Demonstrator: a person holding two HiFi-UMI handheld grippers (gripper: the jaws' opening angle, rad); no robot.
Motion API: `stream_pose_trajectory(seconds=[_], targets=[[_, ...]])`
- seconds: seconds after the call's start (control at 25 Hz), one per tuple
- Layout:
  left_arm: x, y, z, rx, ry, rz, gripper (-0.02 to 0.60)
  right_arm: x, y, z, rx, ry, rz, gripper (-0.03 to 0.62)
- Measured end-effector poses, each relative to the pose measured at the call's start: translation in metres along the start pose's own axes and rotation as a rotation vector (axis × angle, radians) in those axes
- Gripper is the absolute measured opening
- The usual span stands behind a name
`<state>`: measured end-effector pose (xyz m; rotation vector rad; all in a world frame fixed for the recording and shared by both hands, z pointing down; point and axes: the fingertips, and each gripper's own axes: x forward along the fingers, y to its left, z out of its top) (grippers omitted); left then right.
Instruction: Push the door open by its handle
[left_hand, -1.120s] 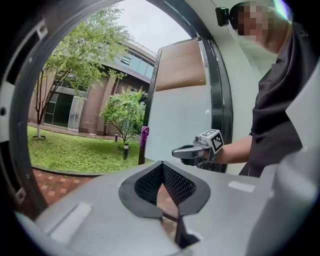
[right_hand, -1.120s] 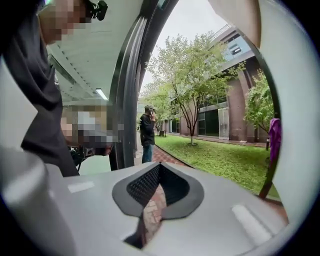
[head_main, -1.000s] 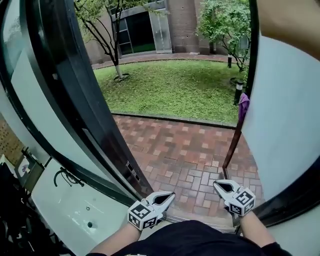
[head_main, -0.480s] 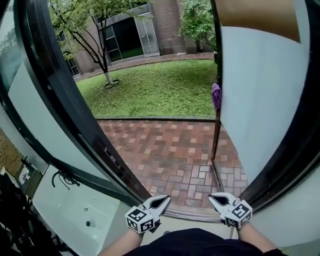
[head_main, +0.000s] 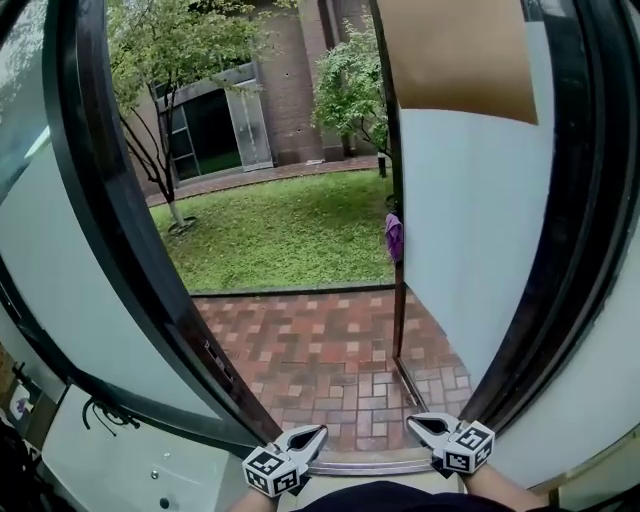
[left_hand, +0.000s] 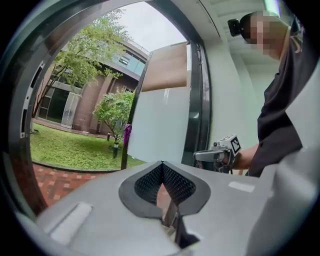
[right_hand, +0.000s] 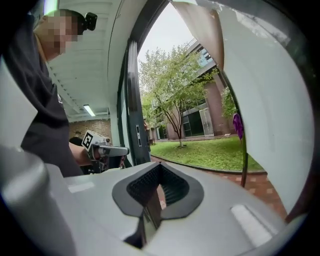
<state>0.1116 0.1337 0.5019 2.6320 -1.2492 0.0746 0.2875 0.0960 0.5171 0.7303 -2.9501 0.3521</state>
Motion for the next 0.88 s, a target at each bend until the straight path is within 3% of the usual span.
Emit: stream_pose_trajectory(seconds=[0.48,0.88], targets=[[-0.013,0.014,0.0,-0.016,-0.014,-0.023,0.0,0.004,0.004,0.008,-0.056,0.021,-0.052,0.0],[-0.017,0.025,0.005,-0.011,-0.016,-0.017,0.0,0.017,0.009,0.013,-0.087,0.03,-0.032,0.0]])
